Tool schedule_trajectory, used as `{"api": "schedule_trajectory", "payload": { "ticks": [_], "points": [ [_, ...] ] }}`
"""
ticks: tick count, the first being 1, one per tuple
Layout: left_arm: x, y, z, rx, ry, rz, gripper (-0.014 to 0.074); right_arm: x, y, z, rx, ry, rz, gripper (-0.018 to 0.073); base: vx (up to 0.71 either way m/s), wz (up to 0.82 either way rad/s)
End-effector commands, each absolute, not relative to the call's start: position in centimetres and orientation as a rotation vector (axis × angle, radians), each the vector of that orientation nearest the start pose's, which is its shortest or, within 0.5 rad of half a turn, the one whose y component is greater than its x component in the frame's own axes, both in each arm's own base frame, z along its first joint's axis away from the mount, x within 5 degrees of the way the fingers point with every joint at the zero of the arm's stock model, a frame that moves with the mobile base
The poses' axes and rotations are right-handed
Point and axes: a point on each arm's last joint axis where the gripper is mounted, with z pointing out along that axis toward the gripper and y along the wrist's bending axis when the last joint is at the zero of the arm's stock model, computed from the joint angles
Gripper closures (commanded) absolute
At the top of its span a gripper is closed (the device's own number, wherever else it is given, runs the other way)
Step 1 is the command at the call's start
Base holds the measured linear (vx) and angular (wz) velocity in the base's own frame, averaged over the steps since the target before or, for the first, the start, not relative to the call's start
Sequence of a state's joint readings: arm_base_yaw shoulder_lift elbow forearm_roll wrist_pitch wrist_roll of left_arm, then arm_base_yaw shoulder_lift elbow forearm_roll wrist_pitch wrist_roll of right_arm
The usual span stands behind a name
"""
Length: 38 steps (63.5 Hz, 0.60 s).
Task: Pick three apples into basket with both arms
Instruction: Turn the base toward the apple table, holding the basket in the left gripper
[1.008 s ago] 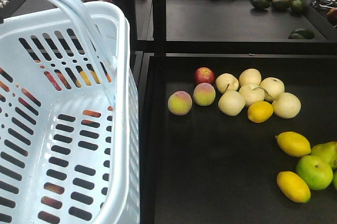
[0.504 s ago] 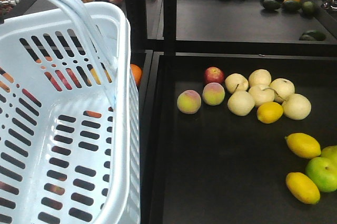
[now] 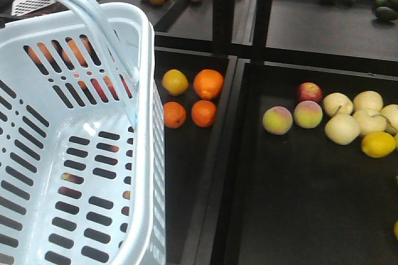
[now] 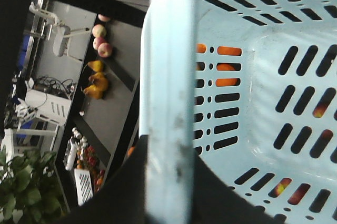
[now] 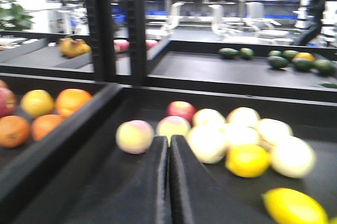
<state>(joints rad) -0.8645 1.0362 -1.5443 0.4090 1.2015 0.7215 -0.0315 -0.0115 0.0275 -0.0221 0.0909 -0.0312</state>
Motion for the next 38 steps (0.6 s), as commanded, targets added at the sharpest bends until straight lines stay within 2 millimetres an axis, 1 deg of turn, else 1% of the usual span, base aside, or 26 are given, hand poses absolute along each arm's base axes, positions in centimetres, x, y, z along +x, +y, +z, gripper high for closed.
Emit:
{"api": "schedule_trajectory", "payload": {
  "ticks": [1, 22, 38],
  "points": [
    [12.55, -9.37, 51.37, 1.387, 1.458, 0.416, 0.0603, 5.61, -0.22, 19.92, -0.016, 1.515, -0.078, 0.0568, -0.06, 0.49],
    [12.55, -9.37, 51.37, 1.387, 1.458, 0.416, 0.0603, 5.61, -0.22, 19.92, -0.016, 1.515, -0.078, 0.0568, -0.08, 0.52],
    [12.55, -9.37, 51.37, 1.387, 1.458, 0.416, 0.0603, 5.61, -0.22, 19.93, -0.016, 1.514, -0.078, 0.0568, -0.10, 0.44]
  ]
}}
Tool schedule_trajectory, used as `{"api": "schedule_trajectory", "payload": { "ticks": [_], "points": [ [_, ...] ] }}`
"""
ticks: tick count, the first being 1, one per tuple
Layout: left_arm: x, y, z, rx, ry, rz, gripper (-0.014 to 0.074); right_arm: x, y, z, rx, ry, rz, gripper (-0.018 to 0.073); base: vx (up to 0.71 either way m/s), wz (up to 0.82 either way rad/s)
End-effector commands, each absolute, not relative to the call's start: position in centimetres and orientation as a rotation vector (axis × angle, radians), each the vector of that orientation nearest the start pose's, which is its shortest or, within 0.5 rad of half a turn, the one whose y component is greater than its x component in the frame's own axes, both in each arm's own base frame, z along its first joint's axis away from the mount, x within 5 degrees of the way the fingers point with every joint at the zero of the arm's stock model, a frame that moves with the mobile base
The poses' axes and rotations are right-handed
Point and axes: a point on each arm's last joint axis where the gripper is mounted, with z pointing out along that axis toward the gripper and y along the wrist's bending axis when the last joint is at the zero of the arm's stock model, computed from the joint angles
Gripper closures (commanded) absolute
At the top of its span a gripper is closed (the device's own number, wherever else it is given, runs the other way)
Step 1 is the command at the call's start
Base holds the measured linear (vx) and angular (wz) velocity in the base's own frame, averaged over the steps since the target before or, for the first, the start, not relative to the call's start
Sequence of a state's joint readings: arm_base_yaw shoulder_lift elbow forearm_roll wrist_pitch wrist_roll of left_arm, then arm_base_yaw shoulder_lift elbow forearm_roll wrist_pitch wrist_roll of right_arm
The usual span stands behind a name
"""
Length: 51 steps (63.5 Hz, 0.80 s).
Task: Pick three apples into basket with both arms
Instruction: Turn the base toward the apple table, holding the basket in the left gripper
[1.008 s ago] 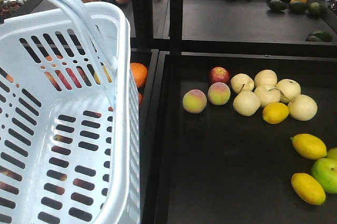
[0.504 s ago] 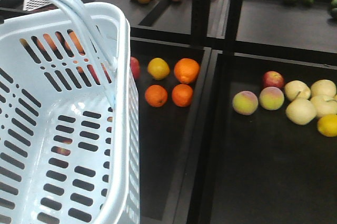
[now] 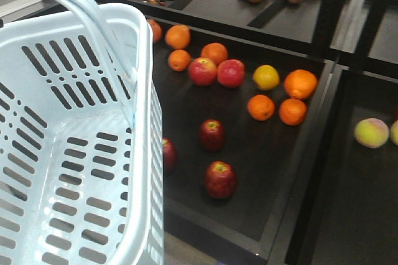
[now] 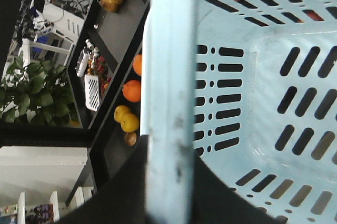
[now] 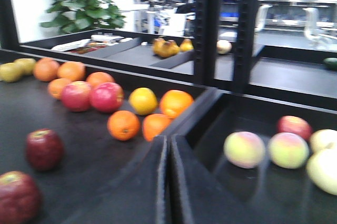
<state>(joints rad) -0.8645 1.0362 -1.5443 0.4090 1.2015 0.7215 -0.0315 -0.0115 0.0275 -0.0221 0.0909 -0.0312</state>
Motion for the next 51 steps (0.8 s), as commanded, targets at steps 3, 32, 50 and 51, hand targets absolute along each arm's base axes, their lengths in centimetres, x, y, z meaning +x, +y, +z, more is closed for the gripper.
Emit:
{"api": "schedule_trajectory", "payload": {
  "ticks": [3, 32, 50, 51],
  "points": [
    [12.55, -9.37, 51.37, 1.387, 1.458, 0.416, 0.0603, 5.61, -0.22, 19.93, -0.016, 1.514, -0.078, 0.0568, -0.09, 0.38],
    [12.55, -9.37, 51.37, 1.387, 1.458, 0.416, 0.0603, 5.61, -0.22, 19.93, -0.016, 1.514, -0.078, 0.0568, -0.08, 0.32],
    [12.55, -9.37, 51.37, 1.387, 1.458, 0.416, 0.0603, 5.61, -0.22, 19.93, -0.016, 1.514, -0.078, 0.0568, -0.07, 0.35],
    [12.55, -9.37, 51.37, 1.387, 1.458, 0.416, 0.0603, 5.61, -0.22, 19.93, -0.016, 1.514, -0.078, 0.0568, -0.07, 0.38]
  ]
}}
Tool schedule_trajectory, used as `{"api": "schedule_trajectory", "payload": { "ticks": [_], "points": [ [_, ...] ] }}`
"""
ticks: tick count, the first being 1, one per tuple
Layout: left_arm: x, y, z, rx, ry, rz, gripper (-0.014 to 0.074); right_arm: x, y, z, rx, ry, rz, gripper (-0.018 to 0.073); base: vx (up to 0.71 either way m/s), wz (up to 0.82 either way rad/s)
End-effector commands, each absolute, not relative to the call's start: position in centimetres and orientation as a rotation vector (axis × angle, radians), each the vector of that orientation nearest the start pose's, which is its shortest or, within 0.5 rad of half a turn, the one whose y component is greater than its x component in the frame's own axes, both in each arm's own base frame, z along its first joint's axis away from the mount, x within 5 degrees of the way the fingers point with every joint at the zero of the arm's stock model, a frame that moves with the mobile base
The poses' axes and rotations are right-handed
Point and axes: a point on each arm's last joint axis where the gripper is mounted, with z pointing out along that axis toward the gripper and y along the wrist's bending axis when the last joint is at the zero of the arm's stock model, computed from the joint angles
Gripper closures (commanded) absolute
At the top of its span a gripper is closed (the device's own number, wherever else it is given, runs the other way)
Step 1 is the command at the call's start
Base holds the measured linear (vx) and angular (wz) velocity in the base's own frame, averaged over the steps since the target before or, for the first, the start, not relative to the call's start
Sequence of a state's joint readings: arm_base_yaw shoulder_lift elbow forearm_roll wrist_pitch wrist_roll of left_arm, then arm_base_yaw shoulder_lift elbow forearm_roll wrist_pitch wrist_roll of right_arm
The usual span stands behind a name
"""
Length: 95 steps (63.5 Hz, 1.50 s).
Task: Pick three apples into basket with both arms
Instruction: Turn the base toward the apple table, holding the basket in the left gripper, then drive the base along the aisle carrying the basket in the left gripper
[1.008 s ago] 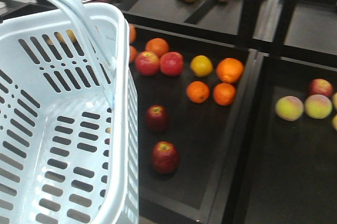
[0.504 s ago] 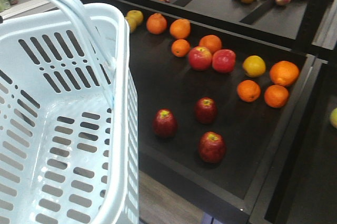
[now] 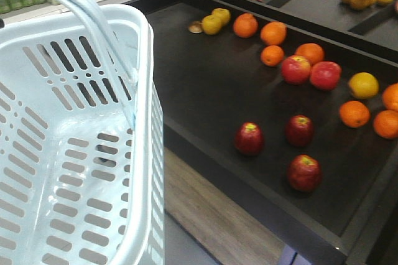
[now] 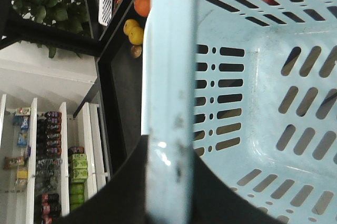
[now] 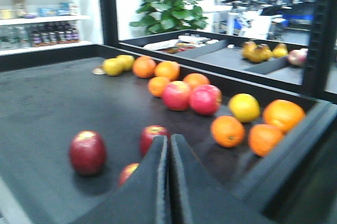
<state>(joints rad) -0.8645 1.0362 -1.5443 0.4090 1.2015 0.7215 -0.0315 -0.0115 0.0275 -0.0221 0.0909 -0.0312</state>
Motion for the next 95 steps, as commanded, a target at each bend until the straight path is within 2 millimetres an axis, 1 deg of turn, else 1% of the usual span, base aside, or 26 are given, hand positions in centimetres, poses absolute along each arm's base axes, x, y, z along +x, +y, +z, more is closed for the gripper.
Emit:
{"api": "schedule_trajectory", "payload": {
  "ticks": [1, 57, 95],
  "points": [
    [12.55, -9.37, 51.37, 1.387, 1.458, 0.416, 0.0603, 5.61, -0.22, 19.93, -0.016, 1.514, -0.078, 0.0568, -0.07, 0.38],
    [12.55, -9.37, 51.37, 1.387, 1.458, 0.416, 0.0603, 5.61, -0.22, 19.93, -0.016, 1.514, -0.078, 0.0568, -0.02, 0.42],
    [12.55, -9.37, 51.37, 1.387, 1.458, 0.416, 0.0603, 5.61, -0.22, 19.93, -0.016, 1.514, -0.078, 0.0568, 0.05, 0.20]
  ]
}}
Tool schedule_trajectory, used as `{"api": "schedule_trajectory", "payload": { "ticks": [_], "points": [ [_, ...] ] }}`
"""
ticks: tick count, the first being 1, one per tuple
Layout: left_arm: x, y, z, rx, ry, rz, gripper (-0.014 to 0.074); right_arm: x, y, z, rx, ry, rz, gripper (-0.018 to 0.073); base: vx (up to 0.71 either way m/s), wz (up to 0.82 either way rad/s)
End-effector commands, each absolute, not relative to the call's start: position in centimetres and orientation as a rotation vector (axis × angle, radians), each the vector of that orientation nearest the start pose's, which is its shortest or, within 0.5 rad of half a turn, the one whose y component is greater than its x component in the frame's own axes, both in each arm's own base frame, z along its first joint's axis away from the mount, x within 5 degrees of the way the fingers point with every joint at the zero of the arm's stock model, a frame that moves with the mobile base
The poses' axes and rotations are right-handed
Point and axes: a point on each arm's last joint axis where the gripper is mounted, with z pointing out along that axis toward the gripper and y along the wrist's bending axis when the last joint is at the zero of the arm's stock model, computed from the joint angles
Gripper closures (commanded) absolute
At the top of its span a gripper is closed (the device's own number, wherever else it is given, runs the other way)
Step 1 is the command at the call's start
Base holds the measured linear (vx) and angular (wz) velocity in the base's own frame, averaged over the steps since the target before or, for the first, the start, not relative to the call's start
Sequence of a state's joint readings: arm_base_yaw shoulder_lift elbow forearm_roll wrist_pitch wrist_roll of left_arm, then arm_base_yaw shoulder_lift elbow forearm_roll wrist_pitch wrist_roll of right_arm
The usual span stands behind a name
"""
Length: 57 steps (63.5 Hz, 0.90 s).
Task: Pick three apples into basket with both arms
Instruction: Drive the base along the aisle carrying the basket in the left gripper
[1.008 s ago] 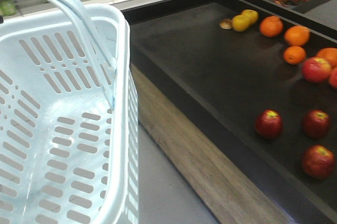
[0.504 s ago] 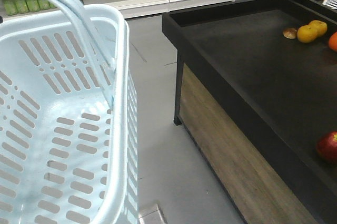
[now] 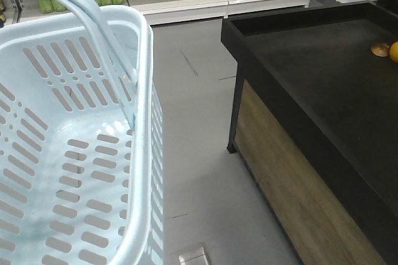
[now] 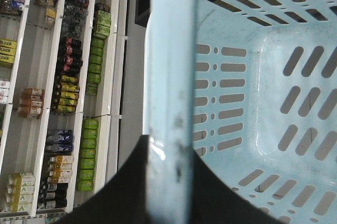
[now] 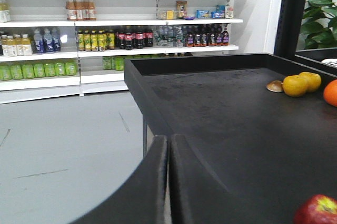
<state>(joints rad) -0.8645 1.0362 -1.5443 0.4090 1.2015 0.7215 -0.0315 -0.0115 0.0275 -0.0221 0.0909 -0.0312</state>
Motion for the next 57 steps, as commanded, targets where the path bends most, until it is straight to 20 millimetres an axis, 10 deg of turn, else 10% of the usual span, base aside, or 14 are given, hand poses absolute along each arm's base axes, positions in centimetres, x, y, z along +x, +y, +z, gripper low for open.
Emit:
{"api": "schedule_trajectory", "payload": {
  "ticks": [1, 57],
  "points": [
    [12.55, -9.37, 51.37, 1.387, 1.458, 0.416, 0.0603, 5.61, -0.22, 19.93, -0.016, 1.514, -0.078, 0.0568, 0.05, 0.13],
    [12.55, -9.37, 51.37, 1.387, 1.458, 0.416, 0.0603, 5.61, -0.22, 19.93, -0.016, 1.514, -0.078, 0.0568, 0.08, 0.23]
  ]
}}
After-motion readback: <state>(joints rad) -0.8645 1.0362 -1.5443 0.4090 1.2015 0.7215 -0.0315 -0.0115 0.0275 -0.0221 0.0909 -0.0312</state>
